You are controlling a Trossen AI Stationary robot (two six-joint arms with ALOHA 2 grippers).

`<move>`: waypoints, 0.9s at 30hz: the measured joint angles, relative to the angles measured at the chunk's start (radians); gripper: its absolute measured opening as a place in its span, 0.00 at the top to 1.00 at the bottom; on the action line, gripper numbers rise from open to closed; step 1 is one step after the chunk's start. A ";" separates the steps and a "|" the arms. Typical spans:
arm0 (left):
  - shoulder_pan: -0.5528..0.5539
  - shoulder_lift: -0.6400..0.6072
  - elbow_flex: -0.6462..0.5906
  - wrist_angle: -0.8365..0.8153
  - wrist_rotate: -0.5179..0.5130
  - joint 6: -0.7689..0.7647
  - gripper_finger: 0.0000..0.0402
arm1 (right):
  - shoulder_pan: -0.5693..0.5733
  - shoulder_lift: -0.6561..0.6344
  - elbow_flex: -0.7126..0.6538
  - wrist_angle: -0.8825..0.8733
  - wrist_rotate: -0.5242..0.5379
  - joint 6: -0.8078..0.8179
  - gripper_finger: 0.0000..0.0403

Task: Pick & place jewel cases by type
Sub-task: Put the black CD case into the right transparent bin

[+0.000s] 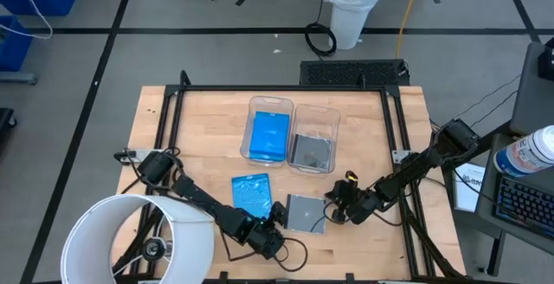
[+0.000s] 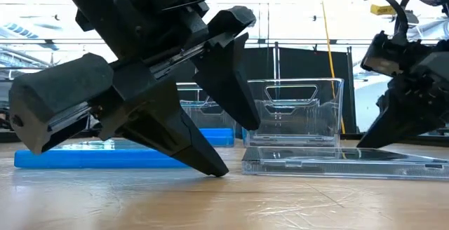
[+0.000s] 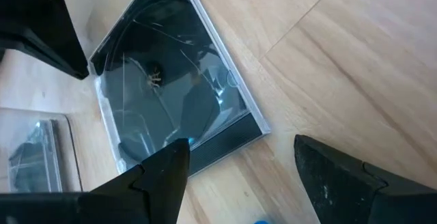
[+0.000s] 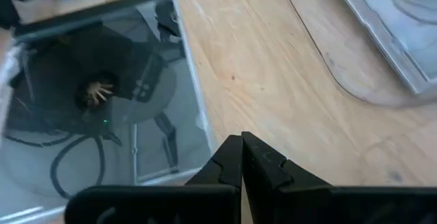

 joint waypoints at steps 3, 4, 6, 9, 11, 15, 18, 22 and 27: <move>0.007 0.000 -0.001 0.000 0.005 -0.006 0.33 | 0.000 0.000 0.001 0.035 0.000 -0.025 1.00; 0.010 -0.001 -0.007 0.006 0.011 -0.011 0.33 | 0.000 0.000 0.001 0.038 0.000 -0.025 1.00; 0.017 -0.004 -0.020 0.018 0.025 -0.026 0.33 | 0.000 0.000 0.001 0.036 -0.001 -0.021 1.00; 0.024 -0.005 -0.042 0.039 0.036 -0.030 0.33 | 0.000 0.005 0.001 0.039 -0.001 -0.013 1.00; 0.027 -0.005 -0.062 0.071 0.039 -0.026 0.33 | 0.000 0.012 0.001 0.040 -0.001 -0.004 1.00; 0.029 -0.004 -0.088 0.117 0.036 -0.012 0.33 | 0.000 0.043 0.004 0.054 -0.004 0.036 1.00; 0.030 -0.004 -0.096 0.137 0.038 -0.007 0.33 | 0.000 0.079 0.004 0.087 -0.006 0.048 1.00; 0.029 -0.003 -0.101 0.158 0.014 -0.005 0.33 | 0.001 0.124 0.002 0.145 0.007 0.036 1.00; 0.027 -0.003 -0.101 0.184 -0.036 0.001 0.33 | 0.001 0.131 0.002 0.147 0.008 0.048 1.00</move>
